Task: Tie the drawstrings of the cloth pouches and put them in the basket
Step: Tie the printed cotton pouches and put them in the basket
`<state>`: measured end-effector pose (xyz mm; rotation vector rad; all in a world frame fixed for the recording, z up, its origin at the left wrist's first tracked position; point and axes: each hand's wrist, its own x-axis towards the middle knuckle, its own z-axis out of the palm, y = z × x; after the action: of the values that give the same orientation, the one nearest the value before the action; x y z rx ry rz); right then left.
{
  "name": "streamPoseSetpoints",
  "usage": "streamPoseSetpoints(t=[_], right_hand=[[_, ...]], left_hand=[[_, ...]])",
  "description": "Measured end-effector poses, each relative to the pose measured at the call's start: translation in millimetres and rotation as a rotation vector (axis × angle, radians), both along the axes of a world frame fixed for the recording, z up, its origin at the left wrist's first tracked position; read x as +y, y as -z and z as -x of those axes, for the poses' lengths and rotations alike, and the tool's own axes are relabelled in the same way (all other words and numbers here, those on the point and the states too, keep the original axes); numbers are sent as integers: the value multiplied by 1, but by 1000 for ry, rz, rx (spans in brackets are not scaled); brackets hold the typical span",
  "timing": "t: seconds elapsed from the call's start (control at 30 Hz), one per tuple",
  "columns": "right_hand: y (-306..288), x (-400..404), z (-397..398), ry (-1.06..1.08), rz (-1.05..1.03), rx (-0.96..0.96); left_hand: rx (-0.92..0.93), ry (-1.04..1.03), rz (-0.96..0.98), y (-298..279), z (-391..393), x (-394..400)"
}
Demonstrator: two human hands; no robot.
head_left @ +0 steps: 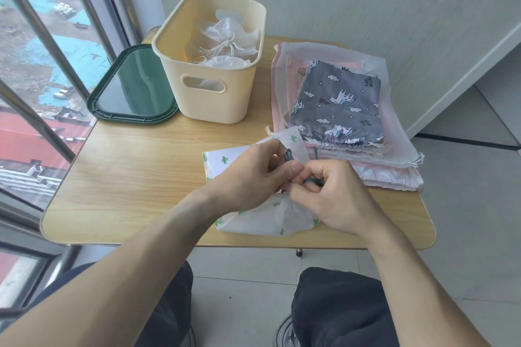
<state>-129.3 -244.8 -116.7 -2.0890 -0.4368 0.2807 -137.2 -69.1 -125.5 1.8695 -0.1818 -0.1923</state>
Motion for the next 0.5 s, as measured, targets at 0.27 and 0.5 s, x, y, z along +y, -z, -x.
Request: streamPoseSetpoints(t=[0.27, 0.5], right_hand=[[1, 4, 1, 40, -26, -44], [4, 10, -1, 28, -65, 25]], left_hand=[[-41, -89, -28, 6, -4, -3], [-54, -116, 44, 0, -4, 1]])
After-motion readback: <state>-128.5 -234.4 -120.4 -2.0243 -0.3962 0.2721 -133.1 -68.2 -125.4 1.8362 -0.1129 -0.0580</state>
